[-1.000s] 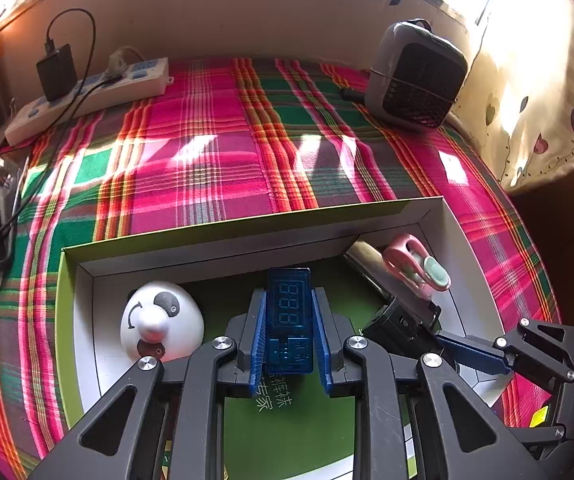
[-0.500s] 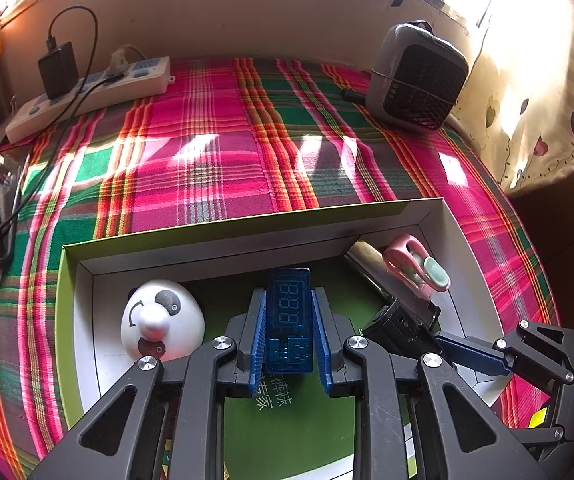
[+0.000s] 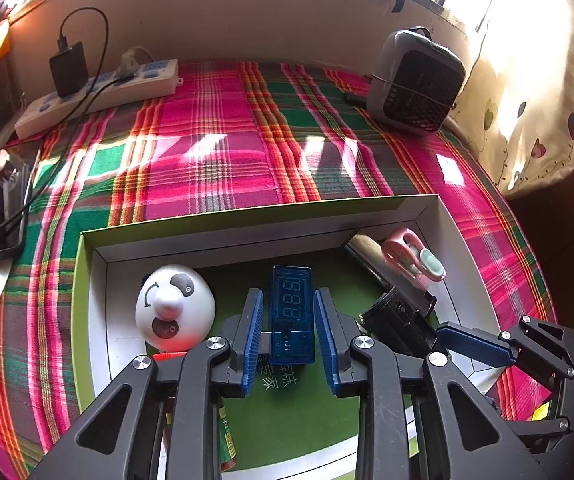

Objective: Organize rigid objects
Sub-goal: 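Lower and open the left tool in the box while the right tool releases the flashlight, then withdraw both open tools from the box toward the remaining items on the cover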

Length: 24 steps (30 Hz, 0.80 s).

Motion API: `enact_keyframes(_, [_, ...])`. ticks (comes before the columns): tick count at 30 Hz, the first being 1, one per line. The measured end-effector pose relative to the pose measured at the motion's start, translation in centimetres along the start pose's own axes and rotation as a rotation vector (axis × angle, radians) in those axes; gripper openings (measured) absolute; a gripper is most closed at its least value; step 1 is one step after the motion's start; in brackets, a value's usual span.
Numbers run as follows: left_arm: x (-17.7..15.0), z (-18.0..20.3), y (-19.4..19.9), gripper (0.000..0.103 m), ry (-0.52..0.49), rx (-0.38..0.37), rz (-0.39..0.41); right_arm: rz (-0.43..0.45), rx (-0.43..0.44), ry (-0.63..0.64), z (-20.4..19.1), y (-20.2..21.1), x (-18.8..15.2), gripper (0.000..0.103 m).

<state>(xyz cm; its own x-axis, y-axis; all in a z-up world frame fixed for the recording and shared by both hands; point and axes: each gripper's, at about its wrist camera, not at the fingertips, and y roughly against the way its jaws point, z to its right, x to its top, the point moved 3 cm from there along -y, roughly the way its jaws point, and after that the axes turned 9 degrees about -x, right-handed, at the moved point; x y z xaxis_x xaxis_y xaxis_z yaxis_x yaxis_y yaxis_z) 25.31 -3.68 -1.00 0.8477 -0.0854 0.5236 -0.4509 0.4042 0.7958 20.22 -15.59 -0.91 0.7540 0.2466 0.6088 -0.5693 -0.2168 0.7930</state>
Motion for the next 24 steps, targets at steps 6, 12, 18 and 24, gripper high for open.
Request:
enact_keyframes(6, [-0.4,0.3,1.4,0.028,-0.003,-0.008,0.024,0.017,-0.003,-0.003,-0.3,0.9,-0.2,0.037])
enact_keyframes(12, [-1.2,0.5,3.9,0.034,-0.012,0.003,0.072,0.049,-0.004,-0.019,-0.4,2.5,-0.6,0.043])
enact_keyframes(18, [-2.9,-0.4,6.2,0.034,0.012,0.040,0.098,0.064,-0.013,-0.041,-0.4,3.8,-1.6,0.044])
enact_keyframes(24, [-4.6,-1.2,9.0,0.034,0.041,0.040,0.148,0.084,-0.023,-0.064,-0.2,5.2,-2.5,0.045])
